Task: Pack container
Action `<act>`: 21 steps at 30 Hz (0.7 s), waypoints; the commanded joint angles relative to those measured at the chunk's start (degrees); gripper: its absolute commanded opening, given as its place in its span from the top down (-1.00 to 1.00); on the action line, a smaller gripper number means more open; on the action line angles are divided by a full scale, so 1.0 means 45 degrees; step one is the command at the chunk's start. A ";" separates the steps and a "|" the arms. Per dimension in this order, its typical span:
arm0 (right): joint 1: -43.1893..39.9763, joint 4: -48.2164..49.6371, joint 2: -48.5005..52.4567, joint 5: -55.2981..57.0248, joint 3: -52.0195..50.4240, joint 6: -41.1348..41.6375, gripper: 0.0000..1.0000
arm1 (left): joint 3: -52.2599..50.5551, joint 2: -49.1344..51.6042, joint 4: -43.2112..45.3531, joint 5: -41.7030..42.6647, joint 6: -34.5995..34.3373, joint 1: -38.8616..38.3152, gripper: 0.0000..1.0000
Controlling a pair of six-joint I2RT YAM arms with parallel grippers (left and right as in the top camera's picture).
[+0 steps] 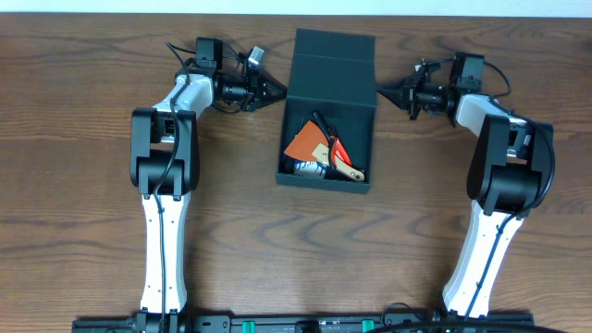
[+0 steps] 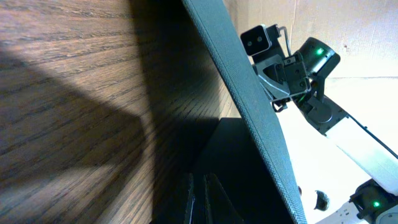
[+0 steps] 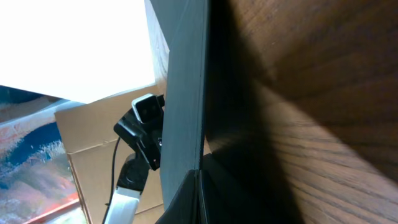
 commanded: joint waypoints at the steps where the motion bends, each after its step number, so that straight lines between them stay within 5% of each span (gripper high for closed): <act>1: 0.0301 -0.0194 0.0087 0.0248 -0.0024 0.0068 0.98 | 0.0019 0.0384 -0.0073 -0.0019 -0.0015 -0.0015 0.89; 14: 0.0141 0.3206 0.0087 -0.0175 -0.0024 0.1326 0.98 | 0.0019 0.0384 -0.0068 -0.0063 -0.0015 -0.0015 0.89; 21: -0.0398 0.3065 0.0087 -0.0330 -0.0019 0.1549 0.98 | 0.0019 0.0384 -0.0073 -0.0068 -0.0015 -0.0010 0.89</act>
